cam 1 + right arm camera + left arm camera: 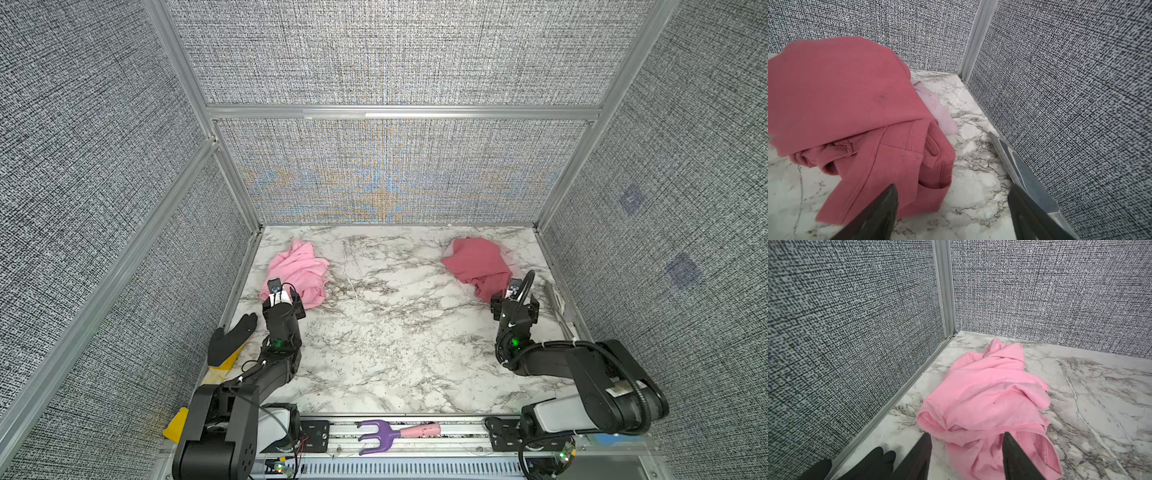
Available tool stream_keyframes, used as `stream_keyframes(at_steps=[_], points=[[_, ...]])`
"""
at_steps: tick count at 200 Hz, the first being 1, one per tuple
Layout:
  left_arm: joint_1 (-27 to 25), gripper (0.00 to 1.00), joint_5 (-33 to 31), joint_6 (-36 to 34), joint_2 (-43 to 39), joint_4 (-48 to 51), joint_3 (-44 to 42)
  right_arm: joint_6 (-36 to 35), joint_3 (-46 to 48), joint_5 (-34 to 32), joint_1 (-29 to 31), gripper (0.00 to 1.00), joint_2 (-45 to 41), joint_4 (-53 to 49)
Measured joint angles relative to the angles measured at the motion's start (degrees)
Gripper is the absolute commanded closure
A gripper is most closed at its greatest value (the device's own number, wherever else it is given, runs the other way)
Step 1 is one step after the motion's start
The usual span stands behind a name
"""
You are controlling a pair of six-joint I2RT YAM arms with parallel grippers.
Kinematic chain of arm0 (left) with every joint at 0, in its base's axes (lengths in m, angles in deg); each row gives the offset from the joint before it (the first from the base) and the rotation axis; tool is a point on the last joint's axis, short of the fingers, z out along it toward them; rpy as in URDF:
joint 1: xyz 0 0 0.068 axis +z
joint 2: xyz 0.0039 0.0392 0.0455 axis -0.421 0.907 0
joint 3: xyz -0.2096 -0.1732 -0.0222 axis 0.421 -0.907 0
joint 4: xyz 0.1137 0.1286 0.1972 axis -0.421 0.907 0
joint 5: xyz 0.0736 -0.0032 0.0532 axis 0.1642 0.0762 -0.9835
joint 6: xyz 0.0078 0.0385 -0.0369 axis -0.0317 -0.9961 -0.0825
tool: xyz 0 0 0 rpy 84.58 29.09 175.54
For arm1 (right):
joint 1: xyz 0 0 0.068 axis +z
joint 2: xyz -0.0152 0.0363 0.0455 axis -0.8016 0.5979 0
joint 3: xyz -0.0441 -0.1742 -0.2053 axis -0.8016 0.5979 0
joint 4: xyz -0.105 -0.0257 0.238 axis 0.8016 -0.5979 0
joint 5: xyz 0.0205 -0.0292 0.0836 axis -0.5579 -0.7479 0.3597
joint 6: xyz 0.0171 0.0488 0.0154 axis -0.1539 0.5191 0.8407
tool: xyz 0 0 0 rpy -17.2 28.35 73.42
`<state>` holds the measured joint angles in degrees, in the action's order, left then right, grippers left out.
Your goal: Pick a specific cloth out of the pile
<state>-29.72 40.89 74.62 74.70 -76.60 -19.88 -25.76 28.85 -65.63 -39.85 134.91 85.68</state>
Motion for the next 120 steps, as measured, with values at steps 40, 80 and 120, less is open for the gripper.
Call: stream_keyframes(at_steps=[40,80,120], points=[[0.04,0.43,1.77,-2.89,6.01,-12.44,-3.98,-0.61,0.04,2.64,-1.38,0.14,3.93,4.83],[0.04,0.42,5.66,-4.76,18.10,-28.52,-8.28,2.54,0.00,10.51,-7.04,0.14,1.97,3.82],[0.11,0.41,8.31,-6.19,18.25,-32.20,-6.14,4.98,-2.29,20.87,-11.41,0.15,2.49,0.46]])
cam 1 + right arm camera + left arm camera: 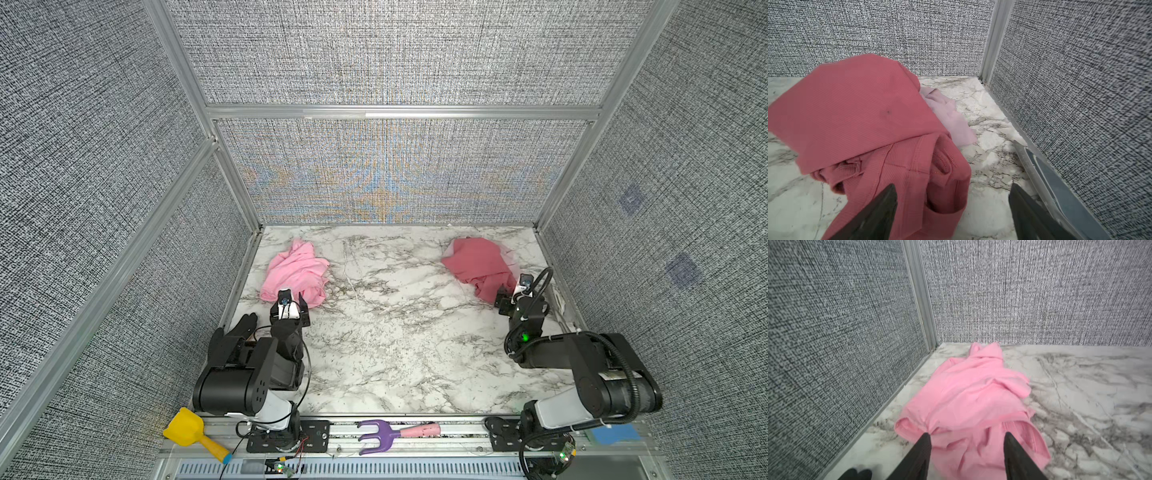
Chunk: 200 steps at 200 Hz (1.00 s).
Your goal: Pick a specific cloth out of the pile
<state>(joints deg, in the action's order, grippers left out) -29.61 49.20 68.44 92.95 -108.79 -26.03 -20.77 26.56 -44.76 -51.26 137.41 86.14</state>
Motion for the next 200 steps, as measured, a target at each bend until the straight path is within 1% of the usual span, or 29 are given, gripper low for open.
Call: stream_keyframes(at_steps=[19,53,65,76,87,112,119,153,177,179,181,184,200], points=[[0.66,0.41,1.90,-0.11,-0.15,1.07,1.14,1.11,-0.90,4.52,-1.97,0.14,1.20,-1.31],[1.29,0.39,3.74,-0.11,-0.09,2.45,1.97,1.92,-0.52,10.12,-2.91,0.13,2.10,-2.19],[1.49,0.39,4.66,-0.11,-0.09,2.64,2.14,2.16,-0.52,10.71,-3.23,0.12,2.12,-2.25],[1.49,0.37,4.68,-0.11,-0.09,3.08,2.16,2.45,-0.52,11.43,-3.45,0.08,2.12,-2.23],[1.49,0.36,4.85,-0.11,-0.09,3.32,2.19,2.49,-0.52,11.82,-3.50,0.07,2.12,-2.25],[1.51,0.27,5.27,-0.09,-0.09,3.50,2.23,2.49,-0.52,12.48,-3.45,0.04,2.19,-2.25],[1.55,0.25,5.38,-0.07,-0.09,3.65,2.29,2.49,-0.52,12.59,-3.45,0.01,2.16,-2.25],[2.01,0.16,6.16,-0.04,-0.11,4.13,2.86,2.49,-0.52,12.92,-3.48,0.01,2.16,-2.25],[2.14,0.12,6.34,-0.02,-0.11,4.42,2.91,2.49,-0.52,12.94,-3.48,0.01,2.16,-2.25],[2.14,0.10,6.34,-0.02,-0.11,4.46,2.93,2.49,-0.52,12.94,-3.48,0.01,2.16,-2.25],[2.14,0.04,6.36,-0.02,-0.11,4.48,2.93,2.49,-0.52,12.94,-3.48,0.00,2.16,-2.25],[2.14,0.02,6.36,-0.02,-0.11,4.50,2.93,2.49,-0.52,12.94,-3.48,0.00,2.16,-2.25],[2.14,0.01,6.38,0.22,-0.11,4.55,2.93,2.49,-0.52,12.96,-3.48,0.00,2.16,-2.25]])
